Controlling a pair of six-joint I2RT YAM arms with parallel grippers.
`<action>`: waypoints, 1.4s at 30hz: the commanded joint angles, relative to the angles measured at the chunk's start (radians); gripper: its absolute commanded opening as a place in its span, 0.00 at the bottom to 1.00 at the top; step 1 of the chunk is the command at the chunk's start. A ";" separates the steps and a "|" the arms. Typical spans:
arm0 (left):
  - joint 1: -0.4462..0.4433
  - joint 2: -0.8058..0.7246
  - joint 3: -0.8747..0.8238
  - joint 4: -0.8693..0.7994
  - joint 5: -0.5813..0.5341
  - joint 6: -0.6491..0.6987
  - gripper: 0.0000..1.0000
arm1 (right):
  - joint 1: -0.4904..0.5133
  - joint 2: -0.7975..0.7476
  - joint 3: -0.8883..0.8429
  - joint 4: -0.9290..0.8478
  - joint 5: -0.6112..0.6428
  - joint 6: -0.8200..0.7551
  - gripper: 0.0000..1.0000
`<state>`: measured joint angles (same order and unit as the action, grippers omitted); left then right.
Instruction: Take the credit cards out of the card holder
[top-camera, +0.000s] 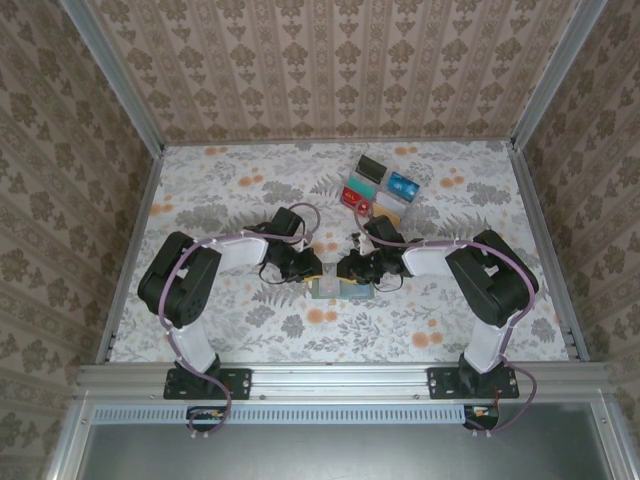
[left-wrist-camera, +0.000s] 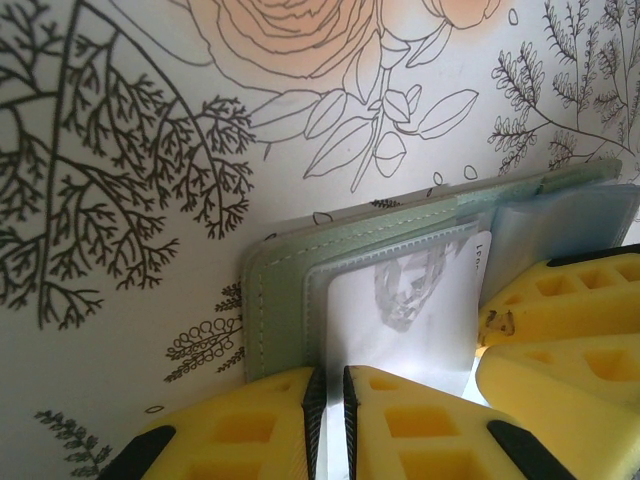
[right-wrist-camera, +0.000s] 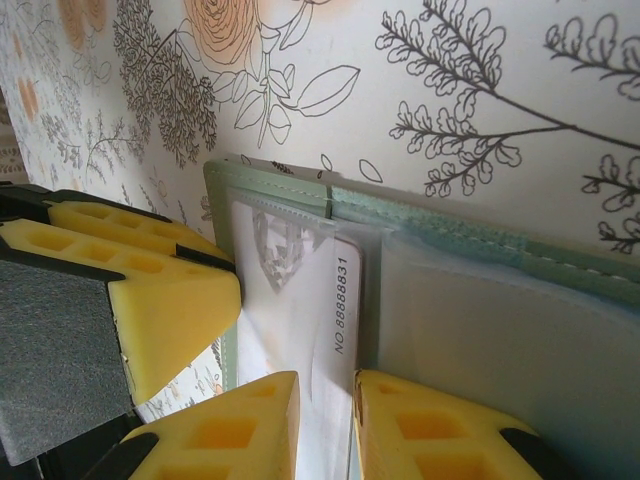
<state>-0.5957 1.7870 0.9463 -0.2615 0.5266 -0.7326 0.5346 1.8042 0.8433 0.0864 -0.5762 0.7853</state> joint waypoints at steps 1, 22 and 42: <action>-0.012 0.040 -0.020 -0.044 -0.032 0.003 0.18 | 0.007 0.039 0.016 -0.078 0.077 -0.012 0.25; -0.031 0.060 -0.036 -0.012 -0.004 -0.009 0.16 | 0.016 0.098 -0.002 0.155 -0.101 0.043 0.16; -0.056 0.057 -0.007 -0.035 -0.018 -0.002 0.16 | 0.045 0.066 0.083 -0.066 0.004 -0.045 0.00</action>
<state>-0.5987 1.7912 0.9512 -0.2695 0.5102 -0.7479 0.5247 1.8603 0.9150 0.0051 -0.6125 0.7578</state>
